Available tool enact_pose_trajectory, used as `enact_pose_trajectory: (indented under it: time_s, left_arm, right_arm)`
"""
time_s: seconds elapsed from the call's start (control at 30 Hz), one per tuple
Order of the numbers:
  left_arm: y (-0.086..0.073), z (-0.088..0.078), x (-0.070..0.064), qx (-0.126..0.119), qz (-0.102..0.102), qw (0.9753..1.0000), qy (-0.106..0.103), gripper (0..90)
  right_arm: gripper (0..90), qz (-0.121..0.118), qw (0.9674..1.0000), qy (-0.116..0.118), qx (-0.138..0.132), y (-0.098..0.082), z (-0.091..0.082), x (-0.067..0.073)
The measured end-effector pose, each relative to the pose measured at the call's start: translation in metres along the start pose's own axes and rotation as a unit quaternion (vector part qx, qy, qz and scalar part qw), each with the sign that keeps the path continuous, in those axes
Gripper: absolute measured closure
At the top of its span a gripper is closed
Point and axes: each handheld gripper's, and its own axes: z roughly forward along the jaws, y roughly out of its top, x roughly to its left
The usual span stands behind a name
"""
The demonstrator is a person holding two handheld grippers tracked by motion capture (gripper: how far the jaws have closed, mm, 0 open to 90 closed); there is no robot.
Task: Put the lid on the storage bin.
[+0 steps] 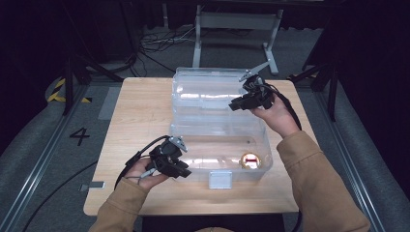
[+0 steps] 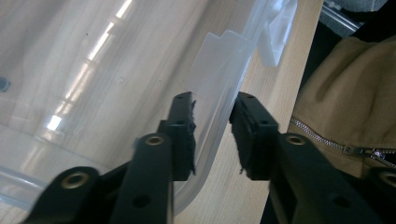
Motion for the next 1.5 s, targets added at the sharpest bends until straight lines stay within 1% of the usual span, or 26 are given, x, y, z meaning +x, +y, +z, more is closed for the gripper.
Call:
enact_pose_trajectory:
  time_s: [0.17,0.3,0.37,0.43,0.57,0.63,0.83,0.87,0.97,1.0,1.03,1.3,1.5]
  left_arm:
    - [0.000,0.002,0.000,0.013,0.004,0.9999,0.007,74.4]
    - [-0.002,0.003,0.001,0.005,0.001,1.0000,0.002,74.6]
    - [-0.003,0.003,0.002,0.003,-0.006,1.0000,-0.003,74.4]
    - [-0.004,0.004,0.003,-0.002,-0.010,0.9999,-0.005,74.1]
    - [-0.004,0.007,0.001,0.001,-0.009,0.9999,0.004,74.1]
    - [-0.004,0.008,0.001,0.003,-0.013,0.9999,0.002,74.0]
    - [-0.005,0.009,0.002,0.002,-0.013,0.9999,0.000,73.9]
    - [-0.006,0.011,0.003,-0.004,-0.020,0.9998,-0.006,73.6]
    - [-0.007,0.014,0.004,-0.003,-0.025,0.9997,-0.006,73.0]
    - [-0.006,0.015,0.005,0.010,-0.018,0.9998,-0.004,73.1]
    - [-0.006,0.017,0.004,0.015,-0.018,0.9997,0.001,73.1]
    - [-0.007,0.017,0.004,0.014,-0.018,0.9998,0.000,73.3]
    - [-0.007,0.017,0.005,0.011,-0.013,0.9998,0.001,73.4]
  right_arm:
    - [75.4,0.002,1.0000,0.004,0.002,-0.001,-0.001,0.001]
    - [75.8,0.004,1.0000,0.006,0.001,-0.001,-0.002,0.001]
    - [76.0,0.004,1.0000,0.005,0.001,-0.002,-0.002,0.001]
    - [76.1,0.005,1.0000,0.007,0.001,-0.002,-0.003,0.002]
    - [76.3,0.004,1.0000,0.007,0.000,-0.003,-0.005,0.004]
    - [76.4,0.000,1.0000,0.008,0.000,-0.004,-0.006,0.005]
    - [76.9,-0.005,1.0000,0.009,-0.001,-0.006,-0.011,0.011]
    - [77.0,-0.006,0.9999,0.008,-0.001,-0.006,-0.012,0.012]
    - [77.1,-0.010,0.9999,0.008,-0.002,-0.007,-0.013,0.014]
    - [77.1,-0.009,0.9999,0.010,-0.001,-0.007,-0.013,0.015]
    - [77.1,-0.010,0.9999,0.009,-0.001,-0.007,-0.014,0.015]
    - [77.6,-0.013,0.9999,0.010,0.000,-0.010,-0.018,0.021]
    - [77.8,-0.019,0.9998,0.010,-0.001,-0.012,-0.021,0.025]
